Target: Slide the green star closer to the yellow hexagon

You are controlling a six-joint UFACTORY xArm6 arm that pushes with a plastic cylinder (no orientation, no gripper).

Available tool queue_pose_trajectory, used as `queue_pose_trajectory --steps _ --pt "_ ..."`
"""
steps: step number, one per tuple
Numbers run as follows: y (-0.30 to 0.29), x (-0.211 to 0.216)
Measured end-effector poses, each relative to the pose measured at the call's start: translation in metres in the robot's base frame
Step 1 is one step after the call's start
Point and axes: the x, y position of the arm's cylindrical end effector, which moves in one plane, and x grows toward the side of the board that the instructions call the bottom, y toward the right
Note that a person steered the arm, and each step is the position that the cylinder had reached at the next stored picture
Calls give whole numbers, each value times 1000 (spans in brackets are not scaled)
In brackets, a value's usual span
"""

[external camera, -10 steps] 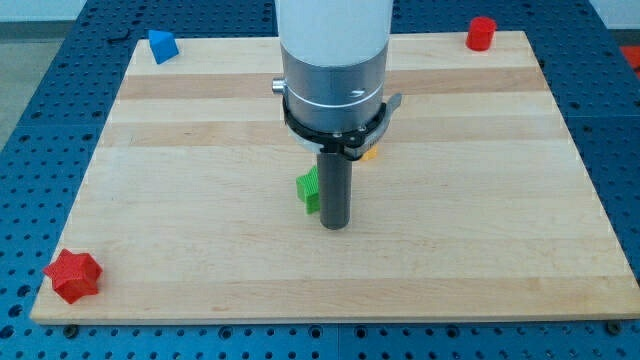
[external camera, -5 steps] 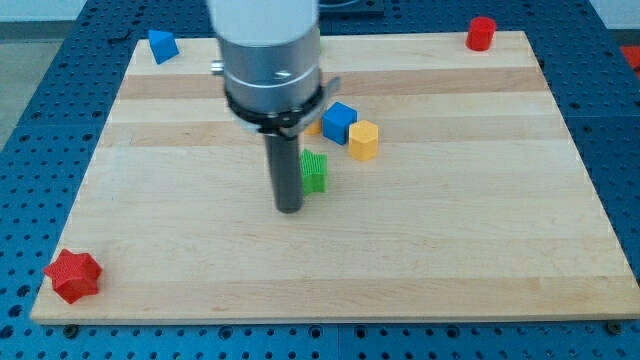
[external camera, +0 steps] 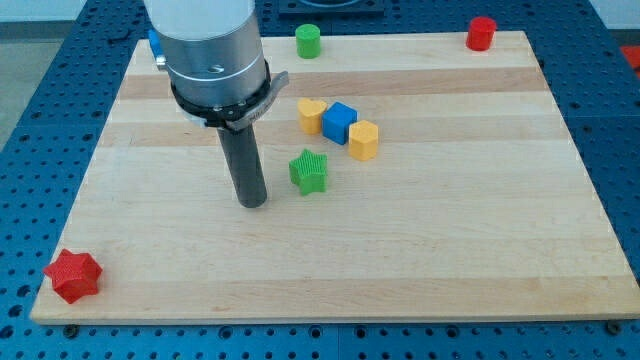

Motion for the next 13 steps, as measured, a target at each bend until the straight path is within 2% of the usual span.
queue_pose_trajectory --steps 6,13 --pt "64 -18" --pt "91 -26"
